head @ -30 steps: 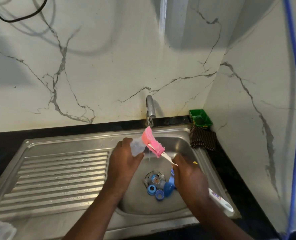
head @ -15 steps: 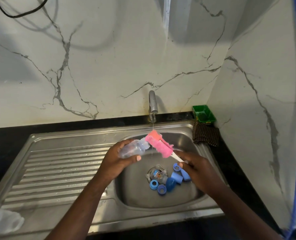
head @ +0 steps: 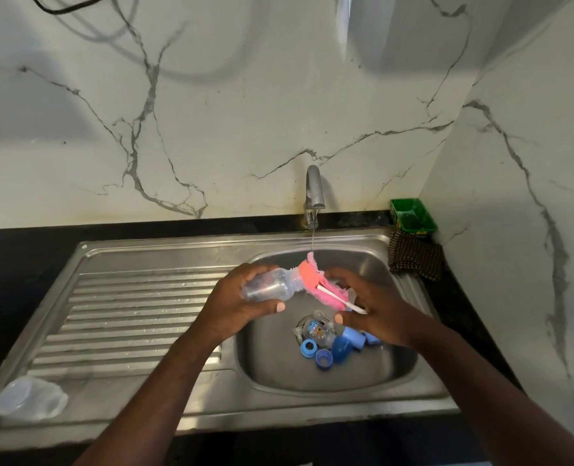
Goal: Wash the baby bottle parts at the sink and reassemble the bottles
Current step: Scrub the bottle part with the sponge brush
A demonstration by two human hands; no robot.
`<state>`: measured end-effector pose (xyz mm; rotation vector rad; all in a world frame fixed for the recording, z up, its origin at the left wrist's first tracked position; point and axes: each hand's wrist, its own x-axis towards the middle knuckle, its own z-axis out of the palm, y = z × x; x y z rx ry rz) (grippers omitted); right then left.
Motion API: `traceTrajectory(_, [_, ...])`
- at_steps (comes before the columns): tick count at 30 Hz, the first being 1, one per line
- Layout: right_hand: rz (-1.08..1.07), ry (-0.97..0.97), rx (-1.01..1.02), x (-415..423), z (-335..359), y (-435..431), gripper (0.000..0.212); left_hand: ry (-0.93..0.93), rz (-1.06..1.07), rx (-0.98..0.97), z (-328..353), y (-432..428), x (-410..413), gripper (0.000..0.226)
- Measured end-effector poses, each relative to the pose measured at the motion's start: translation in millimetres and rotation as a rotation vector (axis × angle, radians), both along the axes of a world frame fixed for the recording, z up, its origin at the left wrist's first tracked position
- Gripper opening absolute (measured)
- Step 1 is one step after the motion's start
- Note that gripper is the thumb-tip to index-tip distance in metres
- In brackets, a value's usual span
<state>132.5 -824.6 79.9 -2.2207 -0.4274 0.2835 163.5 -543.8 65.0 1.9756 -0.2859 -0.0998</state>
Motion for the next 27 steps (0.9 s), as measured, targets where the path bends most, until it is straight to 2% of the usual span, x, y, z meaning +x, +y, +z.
traceTrajectory(5, [-0.001,0.042,0.108,4,3,11,0.068,-0.001,0.010,-0.006,-1,7,2,0.073])
traceTrajectory(10, [0.052,0.050,-0.017,9,8,7,0.060,0.041,-0.100,0.022,-3,5,0,0.073])
traceTrajectory(15, [0.147,0.219,-0.016,13,19,1,0.045,0.072,-0.171,0.061,-10,7,3,0.059])
traceTrajectory(17, [0.194,0.346,0.015,15,19,-5,0.043,0.099,-0.211,0.036,-10,5,1,0.054])
traceTrajectory(19, [0.189,0.491,0.043,19,20,-8,0.043,0.120,-0.285,0.001,-7,1,0,0.054])
traceTrajectory(21, [0.179,0.541,-0.031,19,18,-6,0.042,0.101,-0.354,0.034,-6,-5,1,0.056])
traceTrajectory(23, [0.147,0.433,-0.096,18,15,-2,0.040,0.085,-0.346,0.051,-7,-8,3,0.056])
traceTrajectory(27, [-0.046,0.239,0.137,13,6,-3,0.027,0.190,-0.277,-0.008,-8,-9,12,0.052])
